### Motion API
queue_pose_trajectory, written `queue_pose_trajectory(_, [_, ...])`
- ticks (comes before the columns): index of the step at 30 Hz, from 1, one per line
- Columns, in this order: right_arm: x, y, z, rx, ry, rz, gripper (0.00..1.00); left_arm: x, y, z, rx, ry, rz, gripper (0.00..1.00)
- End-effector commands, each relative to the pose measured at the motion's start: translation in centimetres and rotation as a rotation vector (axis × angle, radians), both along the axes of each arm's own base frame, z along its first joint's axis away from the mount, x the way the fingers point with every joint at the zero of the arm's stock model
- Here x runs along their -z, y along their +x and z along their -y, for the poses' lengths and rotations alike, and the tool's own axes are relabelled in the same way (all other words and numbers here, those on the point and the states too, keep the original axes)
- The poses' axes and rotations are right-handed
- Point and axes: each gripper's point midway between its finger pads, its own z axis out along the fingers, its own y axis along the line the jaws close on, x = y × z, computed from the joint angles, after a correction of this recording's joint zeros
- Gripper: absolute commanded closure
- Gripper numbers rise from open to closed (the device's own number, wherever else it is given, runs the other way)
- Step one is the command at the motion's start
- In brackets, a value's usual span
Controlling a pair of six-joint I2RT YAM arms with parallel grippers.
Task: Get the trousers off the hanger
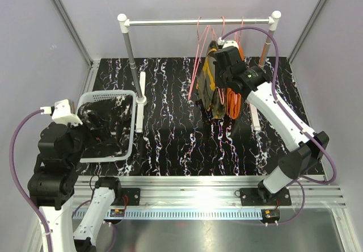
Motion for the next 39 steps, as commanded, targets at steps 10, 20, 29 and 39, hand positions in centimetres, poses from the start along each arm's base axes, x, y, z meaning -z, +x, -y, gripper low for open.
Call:
queue_pose_trajectory(10, [-14.1,1.3,0.0,0.024,0.249,0.420,1.00,-2.2,0.2,0.8,0.039,-0.025,0.055,0.01])
queue_pose_trajectory(20, [-19.4,0.0,1.1,0.015,0.277,0.546,1.00,-4.6,0.1,2.7,0.116,-0.106,0.140,0.01])
queue_pose_trajectory(29, [-22.3,-2.3,1.5,-0.041,0.322,0.602,1.00,-7.4,0.8,5.6,0.268,-0.171,0.239,0.01])
queue_pose_trajectory(39, [-24.5,-6.2,1.6,-0.140,0.395,0.628,1.00,-12.7,0.7,9.3,0.505,-0.217,0.438,0.01])
